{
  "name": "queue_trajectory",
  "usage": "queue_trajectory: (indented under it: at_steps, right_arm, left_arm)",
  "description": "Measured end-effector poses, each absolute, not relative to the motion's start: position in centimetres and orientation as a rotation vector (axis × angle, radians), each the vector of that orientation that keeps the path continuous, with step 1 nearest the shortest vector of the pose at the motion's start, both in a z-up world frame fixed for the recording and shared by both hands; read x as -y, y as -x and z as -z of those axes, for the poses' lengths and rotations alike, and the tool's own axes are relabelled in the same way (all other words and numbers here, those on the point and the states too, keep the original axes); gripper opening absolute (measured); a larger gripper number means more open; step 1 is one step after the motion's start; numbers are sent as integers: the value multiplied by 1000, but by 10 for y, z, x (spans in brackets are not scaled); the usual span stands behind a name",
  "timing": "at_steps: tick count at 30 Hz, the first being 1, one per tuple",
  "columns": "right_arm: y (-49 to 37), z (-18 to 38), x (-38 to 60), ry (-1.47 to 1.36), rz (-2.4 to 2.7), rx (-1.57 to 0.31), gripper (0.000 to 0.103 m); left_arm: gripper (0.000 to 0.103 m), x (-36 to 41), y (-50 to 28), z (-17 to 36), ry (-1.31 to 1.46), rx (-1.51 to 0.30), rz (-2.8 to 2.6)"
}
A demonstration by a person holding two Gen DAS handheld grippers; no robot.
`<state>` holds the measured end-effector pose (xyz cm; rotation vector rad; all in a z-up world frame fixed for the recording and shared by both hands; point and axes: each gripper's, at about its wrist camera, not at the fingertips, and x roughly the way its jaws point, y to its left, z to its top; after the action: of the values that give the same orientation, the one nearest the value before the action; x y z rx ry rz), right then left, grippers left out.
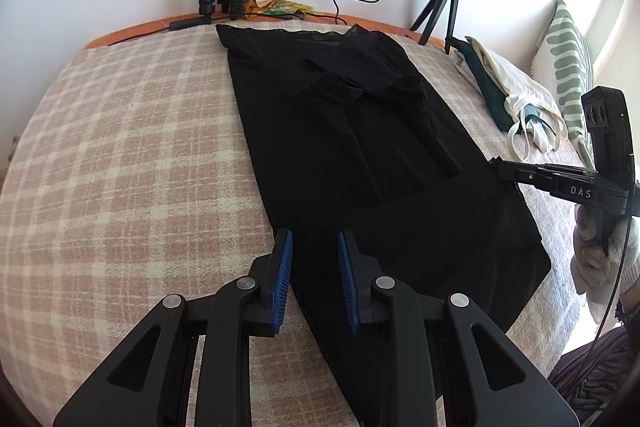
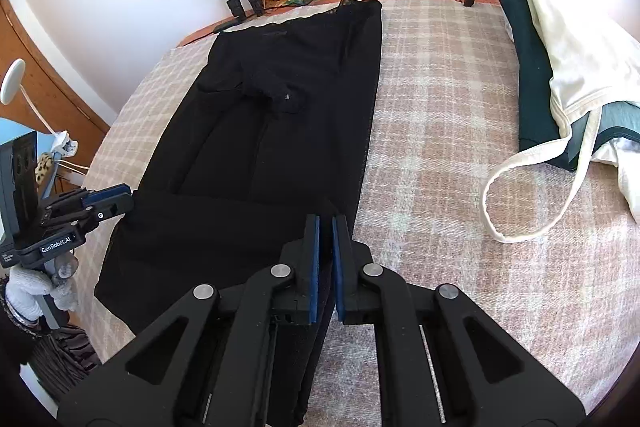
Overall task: Fold small clothes
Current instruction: 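Fold the hem toward the collar with both tools and release, then move both tools to the collar end of the folded shirt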
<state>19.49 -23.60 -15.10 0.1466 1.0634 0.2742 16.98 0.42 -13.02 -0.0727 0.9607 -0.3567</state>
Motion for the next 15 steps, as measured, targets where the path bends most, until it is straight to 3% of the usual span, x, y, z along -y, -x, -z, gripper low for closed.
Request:
queue_trajectory:
  at_steps: [4, 10, 13, 15]
  right_arm:
    - [-191, 149, 244, -169, -257, -1065, 30]
    - [-189, 137, 260, -230, -276, -1042, 31]
    - [-195, 128, 265, -228, -269, -1019, 35]
    - [-201, 124, 268, -239, -273, -1011, 38]
  left_arm:
    - [21, -7, -166, 125, 66, -945, 359]
    - [22, -16, -169, 114, 105, -941, 376]
    - [34, -24, -177, 102, 145, -925, 387]
    - [36, -28, -186, 94, 155, -907, 385]
